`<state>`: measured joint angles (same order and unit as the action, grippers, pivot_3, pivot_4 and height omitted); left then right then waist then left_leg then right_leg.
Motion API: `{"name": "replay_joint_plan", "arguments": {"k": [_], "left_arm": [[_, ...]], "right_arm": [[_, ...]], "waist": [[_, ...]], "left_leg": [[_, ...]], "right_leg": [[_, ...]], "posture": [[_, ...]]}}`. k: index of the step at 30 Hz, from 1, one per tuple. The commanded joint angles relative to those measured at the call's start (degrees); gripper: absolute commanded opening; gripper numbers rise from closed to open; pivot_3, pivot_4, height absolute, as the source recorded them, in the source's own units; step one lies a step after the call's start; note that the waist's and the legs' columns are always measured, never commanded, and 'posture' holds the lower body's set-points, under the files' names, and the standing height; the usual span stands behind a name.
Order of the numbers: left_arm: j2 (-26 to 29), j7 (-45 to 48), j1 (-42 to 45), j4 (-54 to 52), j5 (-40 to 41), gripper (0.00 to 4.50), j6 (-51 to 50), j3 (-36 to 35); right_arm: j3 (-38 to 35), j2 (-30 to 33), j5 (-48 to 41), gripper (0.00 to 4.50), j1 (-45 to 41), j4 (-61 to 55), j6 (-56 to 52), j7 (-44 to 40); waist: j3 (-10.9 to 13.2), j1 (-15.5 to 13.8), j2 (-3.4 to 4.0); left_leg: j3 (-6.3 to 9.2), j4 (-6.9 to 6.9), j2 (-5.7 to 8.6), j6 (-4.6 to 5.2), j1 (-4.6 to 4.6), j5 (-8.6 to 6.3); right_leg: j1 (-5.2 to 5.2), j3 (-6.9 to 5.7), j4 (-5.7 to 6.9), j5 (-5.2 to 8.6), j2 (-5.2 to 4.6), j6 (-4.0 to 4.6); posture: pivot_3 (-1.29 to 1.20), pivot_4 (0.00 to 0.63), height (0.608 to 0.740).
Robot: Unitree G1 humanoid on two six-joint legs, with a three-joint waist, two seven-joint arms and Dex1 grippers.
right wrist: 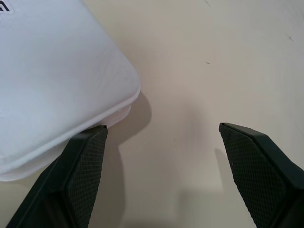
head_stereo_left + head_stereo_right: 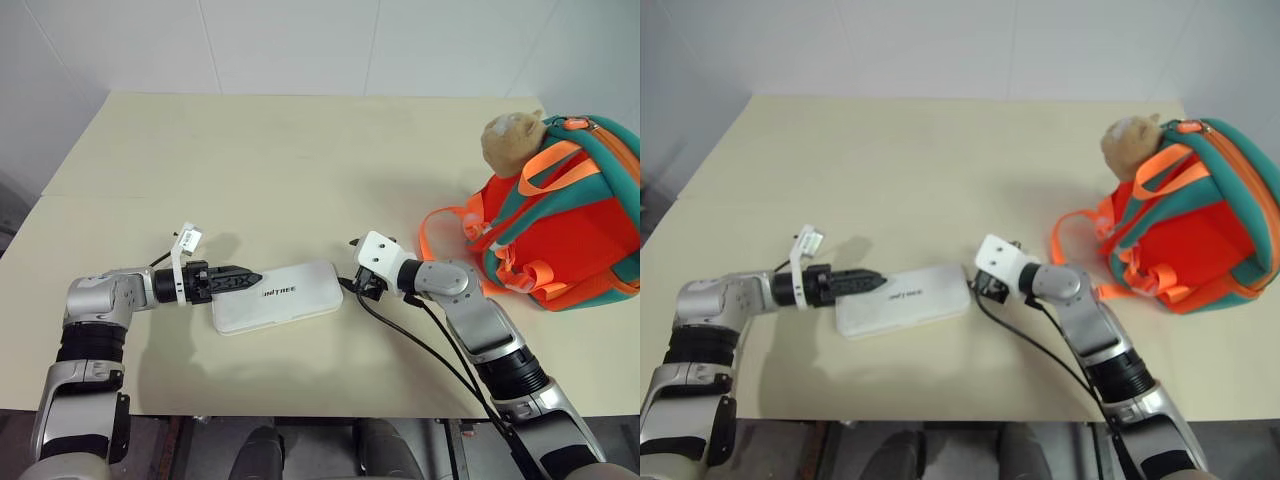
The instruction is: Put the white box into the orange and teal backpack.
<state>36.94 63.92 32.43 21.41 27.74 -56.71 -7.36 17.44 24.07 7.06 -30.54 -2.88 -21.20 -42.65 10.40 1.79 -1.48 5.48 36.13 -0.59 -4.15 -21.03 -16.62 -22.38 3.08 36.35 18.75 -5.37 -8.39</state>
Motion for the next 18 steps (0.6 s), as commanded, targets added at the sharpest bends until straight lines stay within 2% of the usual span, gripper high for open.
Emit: {"name": "replay_joint_plan", "arguments": {"k": [1, 10, 14, 18], "left_arm": [[0.1, -4.9, -4.4, -2.3, 0.4, 4.47, -4.3, -0.9], [0.0, -9.6, -9.5, -9.6, 3.8, 4.47, -7.9, -3.2], [0.4, -12.4, -10.5, -9.6, 5.0, 4.47, -7.2, -7.1], [2.0, -16.8, -8.6, -5.1, 5.8, 4.47, -6.6, -13.3]], "right_arm": [[-0.3, -0.4, -0.9, 4.5, -1.0, -1.9, 1.2, -0.2], [0.1, -0.8, -1.0, 4.5, -1.5, -1.1, 1.6, -0.6], [0.0, -0.7, -1.0, 4.5, -1.4, -1.3, 1.7, -0.6], [0.0, -0.6, -1.1, 4.5, -1.0, -1.5, 1.8, -0.8]], "waist": [[0.0, 0.4, 0.0], [0.0, 0.7, 0.0], [0.0, 0.8, 0.0], [0.0, 1.1, 0.0]], "left_leg": [[-0.01, -0.01, -0.02, 0.0, 0.01, 0.0], [-0.05, -0.18, -0.03, -0.01, -0.05, -0.01], [-0.07, -0.23, -0.04, -0.01, -0.06, -0.04], [-0.07, -0.22, -0.06, -0.02, -0.04, -0.03]], "right_leg": [[0.0, 0.02, -0.02, -0.03, 0.02, 0.01], [-0.05, 0.02, -0.33, -0.04, 0.0, 0.01], [-0.07, 0.02, -0.39, -0.04, -0.01, 0.01], [-0.08, 0.0, -0.36, -0.05, 0.01, 0.02]], "posture": [[0.0, 0.15, 0.74], [0.0, 0.15, 0.74], [0.0, 0.15, 0.74], [0.0, 0.15, 0.74]]}}
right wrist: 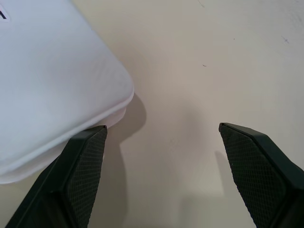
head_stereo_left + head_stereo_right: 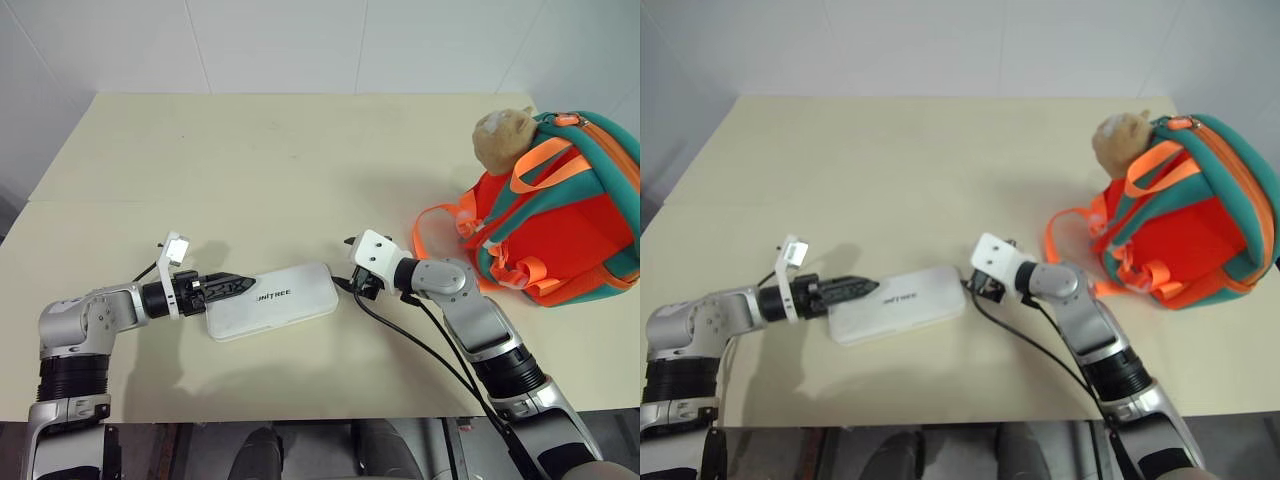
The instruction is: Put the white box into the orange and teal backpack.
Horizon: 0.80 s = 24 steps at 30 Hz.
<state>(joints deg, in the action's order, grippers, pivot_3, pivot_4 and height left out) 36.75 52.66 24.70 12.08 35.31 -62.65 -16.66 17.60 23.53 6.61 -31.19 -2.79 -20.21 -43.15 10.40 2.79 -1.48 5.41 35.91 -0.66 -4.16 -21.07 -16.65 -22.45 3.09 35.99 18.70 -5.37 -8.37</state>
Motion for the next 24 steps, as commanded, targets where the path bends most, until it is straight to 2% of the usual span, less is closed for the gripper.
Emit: {"name": "replay_joint_plan", "arguments": {"k": [1, 7, 12, 16, 24], "left_arm": [[3.0, -5.5, -1.3, 4.1, -1.5, 4.47, -0.9, -4.6], [7.5, -4.5, -6.3, 2.0, 0.8, 4.47, -4.1, -7.0], [9.4, -3.0, -14.9, -3.3, 4.6, 4.47, -7.7, -9.3], [7.1, -4.0, -21.8, -9.5, 8.5, 4.47, -11.1, -10.8], [0.8, -8.7, -23.8, -14.5, 13.8, 4.47, -13.7, -12.1]], "right_arm": [[-0.1, 0.0, -0.7, 4.5, -0.4, -1.5, 0.8, -0.4], [0.0, -0.1, -0.7, 4.5, -0.5, -1.1, 1.0, -0.6], [0.2, -0.1, -0.7, 4.5, -0.2, -1.3, 1.0, -1.0], [0.3, -0.4, -0.7, 4.5, -0.3, -1.1, 1.0, -1.0], [0.4, -0.6, -0.7, 4.5, -0.9, -0.5, 1.4, -1.3]], "waist": [[0.0, 0.3, 0.0], [0.0, 0.5, 0.02], [0.0, 0.6, 0.03], [0.0, 0.3, 0.07], [0.0, -1.2, 0.11]], "left_leg": [[0.0, 0.01, -0.02, 0.0, 0.02, 0.0], [-0.01, 0.0, -0.05, -0.01, 0.05, 0.03], [-0.08, -0.21, -0.05, -0.01, 0.03, 0.02], [-0.16, -0.41, -0.04, -0.02, 0.01, 0.01], [-0.42, -0.32, 0.05, -0.11, 0.01, -0.1]], "right_leg": [[0.0, -0.01, 0.01, -0.03, 0.02, 0.04], [0.0, 0.02, -0.02, -0.17, 0.05, 0.07], [-0.08, 0.07, -0.13, -0.17, 0.0, 0.07], [-0.14, 0.1, -0.18, -0.17, -0.08, 0.07], [-0.13, 0.05, -0.44, -0.17, -0.26, 0.06]], "posture": [[0.0, 0.15, 0.74], [0.0, 0.15, 0.74], [0.0, 0.15, 0.74], [0.0, 0.15, 0.74], [0.0, 0.15, 0.74]]}}
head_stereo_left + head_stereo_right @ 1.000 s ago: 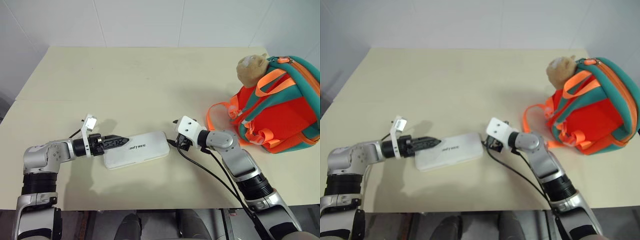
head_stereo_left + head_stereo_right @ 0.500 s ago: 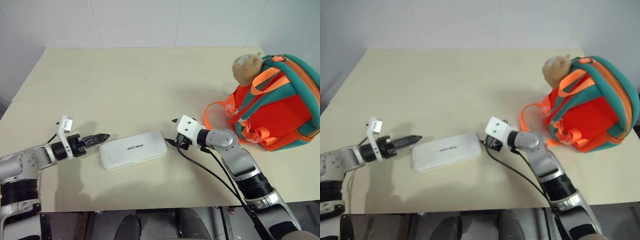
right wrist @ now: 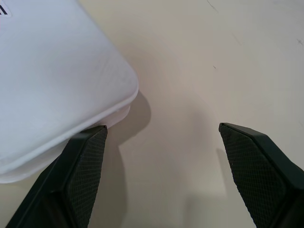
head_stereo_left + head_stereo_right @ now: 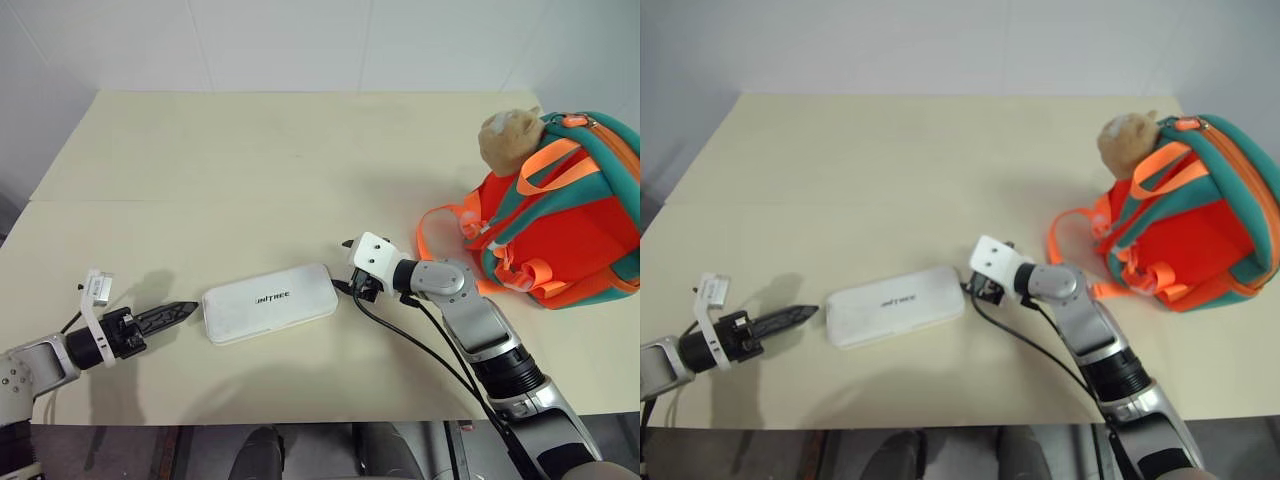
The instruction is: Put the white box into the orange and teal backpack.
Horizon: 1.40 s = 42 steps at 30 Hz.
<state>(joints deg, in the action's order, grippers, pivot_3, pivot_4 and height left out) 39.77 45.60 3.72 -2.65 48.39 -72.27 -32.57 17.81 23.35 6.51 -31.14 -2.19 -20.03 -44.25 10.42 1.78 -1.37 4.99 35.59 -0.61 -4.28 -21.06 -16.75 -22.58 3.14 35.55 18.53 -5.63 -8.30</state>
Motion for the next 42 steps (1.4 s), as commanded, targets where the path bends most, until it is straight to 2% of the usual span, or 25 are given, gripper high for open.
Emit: {"name": "replay_joint_plan", "arguments": {"k": [1, 10, 22, 42], "left_arm": [[-2.7, -2.0, -2.8, 0.5, 0.9, 4.47, -3.8, 4.0], [-8.1, -4.1, 0.1, 2.0, 1.5, 4.47, -3.1, 7.7], [-11.1, -5.1, 3.7, 3.9, 1.6, 4.47, -2.3, 9.7], [-13.3, 5.1, 10.6, 11.5, 0.3, 4.47, 3.3, 16.1]], "right_arm": [[0.2, -0.4, -0.6, 4.5, -1.0, -1.0, 1.3, -0.2], [0.2, -0.4, -0.3, 4.5, -1.4, -0.9, 1.1, -0.2], [0.3, -0.6, -0.1, 4.5, -1.5, -0.9, 1.1, -0.6], [-0.2, -1.4, 0.8, 4.5, -2.2, 0.2, 1.9, -1.5]], "waist": [[0.0, -0.3, 0.0], [-0.4, -0.6, 0.61], [-0.4, -1.7, 0.65], [-0.4, -1.8, 0.73]], "left_leg": [[0.0, 0.02, 0.0, -0.01, 0.0, 0.0], [-0.03, 0.28, 0.06, 0.06, 0.0, -0.04], [0.02, 0.47, 0.15, 0.15, 0.03, 0.0], [0.17, 0.45, 0.25, 0.18, 0.02, 0.11]], "right_leg": [[0.01, -0.01, -0.01, 0.0, 0.0, 0.0], [0.15, -0.01, -0.04, -0.04, -0.03, -0.08], [0.28, 0.04, -0.05, -0.25, -0.03, -0.27], [0.37, -0.02, -0.12, -0.34, -0.05, -0.33]], "posture": [[0.0, 0.15, 0.74], [0.0, 0.15, 0.74], [0.0, 0.15, 0.74], [0.0, 0.15, 0.74]]}}
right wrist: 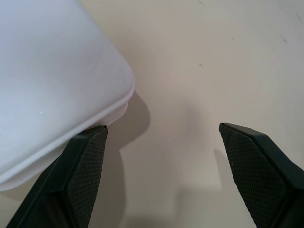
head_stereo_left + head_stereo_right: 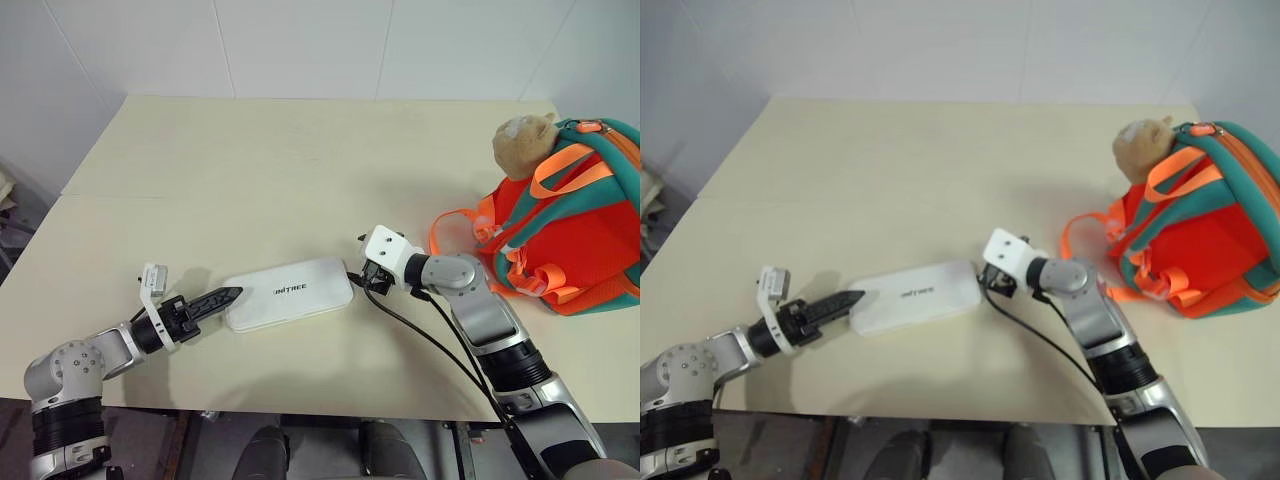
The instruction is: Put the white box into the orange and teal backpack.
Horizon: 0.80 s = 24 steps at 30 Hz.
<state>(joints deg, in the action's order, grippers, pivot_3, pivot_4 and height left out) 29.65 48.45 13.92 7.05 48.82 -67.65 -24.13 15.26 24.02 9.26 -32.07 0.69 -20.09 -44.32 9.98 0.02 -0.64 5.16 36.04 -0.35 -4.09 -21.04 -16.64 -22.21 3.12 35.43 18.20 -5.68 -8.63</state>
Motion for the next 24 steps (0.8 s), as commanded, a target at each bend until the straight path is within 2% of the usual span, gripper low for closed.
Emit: {"name": "replay_joint_plan", "arguments": {"k": [1, 6, 10, 12, 13, 24], "left_arm": [[-3.0, 2.8, 0.6, 2.1, -0.5, 4.47, -1.0, 8.3], [-2.5, 3.5, 1.5, 4.3, -5.1, 4.47, 2.3, 11.7], [-2.1, 2.7, 2.3, 6.4, -9.2, 4.47, 5.1, 13.5], [-2.2, 3.0, 3.1, 6.7, -9.3, 4.47, 5.1, 13.3], [-2.2, 3.1, 3.4, 6.5, -9.2, 4.47, 4.9, 13.4], [-2.4, 2.6, 5.4, 5.9, -10.5, 4.47, 4.4, 13.7]], "right_arm": [[2.3, -2.1, -1.9, 4.5, -1.3, -2.7, 1.9, -1.5], [2.0, -2.1, -1.5, 4.5, -1.1, -3.1, 1.8, -1.6], [2.3, -2.0, -0.9, 4.5, -0.8, -3.3, 1.5, -1.9], [2.6, -2.2, -0.8, 4.5, -0.7, -3.4, 1.6, -2.2], [2.7, -2.4, -0.8, 4.5, -0.7, -3.6, 1.5, -2.3], [4.5, -2.7, 2.6, 4.5, -2.1, -1.3, 2.4, -2.0]], "waist": [[0.0, 0.0, 0.0], [-0.1, -0.1, 0.21], [-0.1, -0.1, 0.32], [-0.1, 0.0, 0.35], [-0.1, 0.0, 0.35], [-0.1, 0.1, 0.34]], "left_leg": [[0.0, 0.0, 0.0, 0.0, 0.0, 0.0], [0.16, 0.0, 0.06, 0.02, 0.08, 0.03], [0.32, -0.13, 0.06, 0.05, 0.68, 0.05], [0.37, -0.21, 0.06, 0.1, 0.8, 0.12], [0.4, -0.25, 0.07, 0.14, 0.83, 0.2], [0.48, -0.53, 0.1, 0.08, 0.83, 0.67]], "right_leg": [[0.0, 0.0, 0.0, 0.0, 0.0, 0.0], [0.19, -0.11, -0.06, -0.01, -0.03, 0.0], [0.87, -0.29, -0.27, 0.02, -0.04, 0.19], [1.08, -0.34, -0.51, 0.03, -0.04, 0.5], [1.15, -0.35, -0.63, 0.22, -0.04, 0.96], [1.16, -0.35, -0.91, -0.1, -0.04, 0.97]], "posture": [[0.0, 0.15, 0.74], [0.0, 0.15, 0.74], [0.0, 0.15, 0.74], [0.0, 0.15, 0.74], [0.0, 0.15, 0.74], [0.0, 0.15, 0.74]]}}
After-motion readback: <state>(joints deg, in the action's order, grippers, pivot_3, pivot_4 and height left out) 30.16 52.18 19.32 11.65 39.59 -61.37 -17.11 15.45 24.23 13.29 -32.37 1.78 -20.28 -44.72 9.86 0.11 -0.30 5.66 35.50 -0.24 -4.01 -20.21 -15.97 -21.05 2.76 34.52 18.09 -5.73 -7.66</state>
